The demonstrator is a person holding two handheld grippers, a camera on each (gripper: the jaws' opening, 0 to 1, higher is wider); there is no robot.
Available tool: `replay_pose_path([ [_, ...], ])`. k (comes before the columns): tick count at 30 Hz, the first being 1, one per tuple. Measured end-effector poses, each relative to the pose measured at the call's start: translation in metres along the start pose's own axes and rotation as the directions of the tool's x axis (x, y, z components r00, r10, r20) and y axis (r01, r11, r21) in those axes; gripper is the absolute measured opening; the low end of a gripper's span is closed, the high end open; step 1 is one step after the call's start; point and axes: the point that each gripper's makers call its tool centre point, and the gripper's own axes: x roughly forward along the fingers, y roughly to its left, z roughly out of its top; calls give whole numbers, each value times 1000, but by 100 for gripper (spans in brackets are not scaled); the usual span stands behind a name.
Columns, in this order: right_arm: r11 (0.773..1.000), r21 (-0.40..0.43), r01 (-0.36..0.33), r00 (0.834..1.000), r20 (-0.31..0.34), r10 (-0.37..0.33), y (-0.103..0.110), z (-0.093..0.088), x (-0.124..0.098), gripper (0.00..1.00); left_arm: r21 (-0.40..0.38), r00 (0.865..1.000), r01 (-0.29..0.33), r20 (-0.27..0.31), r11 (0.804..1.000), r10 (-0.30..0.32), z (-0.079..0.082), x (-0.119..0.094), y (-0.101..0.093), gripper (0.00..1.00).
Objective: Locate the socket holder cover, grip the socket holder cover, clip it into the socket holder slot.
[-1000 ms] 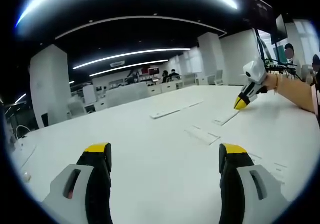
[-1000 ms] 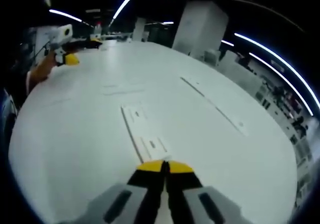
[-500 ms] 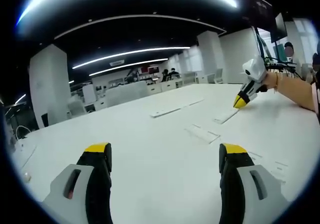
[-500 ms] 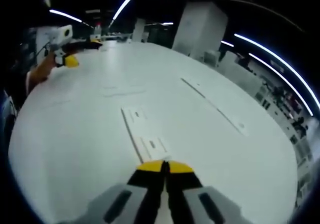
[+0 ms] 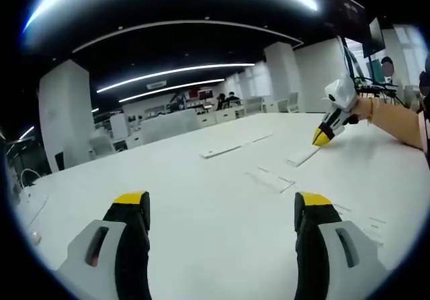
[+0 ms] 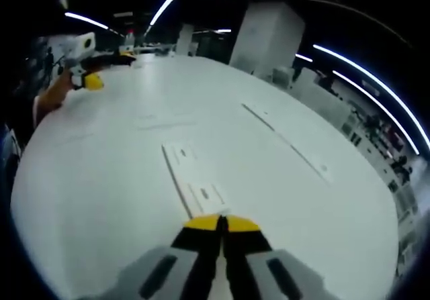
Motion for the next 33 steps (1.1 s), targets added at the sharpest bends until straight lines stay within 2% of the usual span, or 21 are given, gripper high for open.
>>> replay_pose_path([
  [20,999,-6,33,999,-10,-33,3,-2,0,5,-1,1000,5,5,1000,-5,0,1,-1,87],
  [21,999,12,39,999,-14,-39,1,-2,0,5,-1,1000,5,5,1000,-5,0,1,-1,87],
  [24,997,16,81,996,-36,-80,-6,-3,-3,15,-1,1000,7,8,1000,-7,1,1,-2,87],
  [28,994,39,100,994,35,-101,-9,19,-13,16,-1,1000,6,12,1000,-6,1,1,-2,87],
  [33,994,14,112,990,89,-112,-7,40,-24,17,-2,1000,10,12,1000,-10,0,1,-4,87],
])
